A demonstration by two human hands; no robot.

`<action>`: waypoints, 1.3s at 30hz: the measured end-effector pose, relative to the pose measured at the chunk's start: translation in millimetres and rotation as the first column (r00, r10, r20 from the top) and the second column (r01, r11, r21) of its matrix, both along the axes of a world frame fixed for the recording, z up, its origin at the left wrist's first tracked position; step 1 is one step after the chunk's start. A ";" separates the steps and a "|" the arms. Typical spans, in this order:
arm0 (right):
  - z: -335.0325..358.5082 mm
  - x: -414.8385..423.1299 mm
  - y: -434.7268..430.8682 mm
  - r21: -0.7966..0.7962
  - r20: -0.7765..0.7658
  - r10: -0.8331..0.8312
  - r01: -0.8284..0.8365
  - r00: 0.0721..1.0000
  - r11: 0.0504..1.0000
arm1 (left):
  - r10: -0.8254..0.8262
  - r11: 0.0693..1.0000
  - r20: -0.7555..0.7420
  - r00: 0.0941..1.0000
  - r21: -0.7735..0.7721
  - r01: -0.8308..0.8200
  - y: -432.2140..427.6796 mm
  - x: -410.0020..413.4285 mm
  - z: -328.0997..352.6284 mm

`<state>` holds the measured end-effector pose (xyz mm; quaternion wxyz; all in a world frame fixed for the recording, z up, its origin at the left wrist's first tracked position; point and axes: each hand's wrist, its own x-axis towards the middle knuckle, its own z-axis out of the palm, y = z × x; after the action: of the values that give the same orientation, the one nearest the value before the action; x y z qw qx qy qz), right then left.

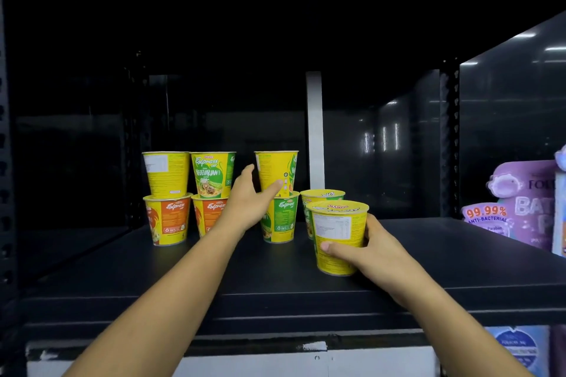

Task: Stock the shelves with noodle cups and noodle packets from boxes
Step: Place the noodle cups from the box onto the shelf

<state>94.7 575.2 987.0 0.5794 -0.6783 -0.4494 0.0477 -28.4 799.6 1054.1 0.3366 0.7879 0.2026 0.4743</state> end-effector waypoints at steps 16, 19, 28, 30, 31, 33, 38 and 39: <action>-0.6 -2.6 3.5 -0.023 0.026 -0.019 0.019 0.999 1.000 | 0.040 0.898 -0.812 0.582 0.285 0.336 -34.1 -31.6 -51.5; -2.0 -1.1 4.8 -0.009 0.020 -0.035 0.035 0.999 0.999 | 0.039 0.898 -0.837 0.546 0.269 0.349 -36.2 -28.4 -50.6; 33.8 0.7 13.5 0.268 -0.033 -0.065 0.072 0.997 0.961 | 0.014 0.913 -0.789 0.614 0.261 0.314 -33.7 -29.6 -52.7; 54.3 3.3 24.1 0.307 -0.003 -0.095 0.091 0.995 0.947 | 0.007 0.917 -0.777 0.630 0.256 0.305 -34.2 -30.8 -52.6; 63.7 5.9 31.0 0.319 0.013 -0.114 0.104 0.993 0.942 | 0.003 0.921 -0.773 0.635 0.250 0.300 -34.4 -31.4 -52.6; 79.1 13.0 46.6 0.332 0.022 -0.140 0.125 0.990 0.935 | -0.004 0.926 -0.761 0.649 0.242 0.289 -34.2 -32.2 -52.9; 95.5 42.5 85.1 0.337 0.029 -0.209 0.187 0.977 0.923 | -0.020 0.943 -0.728 0.685 0.215 0.256 -30.6 -31.9 -54.1; 96.7 48.1 90.5 0.329 0.043 -0.232 0.206 0.972 0.922 | -0.027 0.946 -0.720 0.693 0.206 0.252 -30.2 -32.6 -54.3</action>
<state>142.8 665.7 1083.7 0.6654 -0.6218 -0.3956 -0.1188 -60.9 769.4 999.8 0.1493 0.9626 0.1835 0.1321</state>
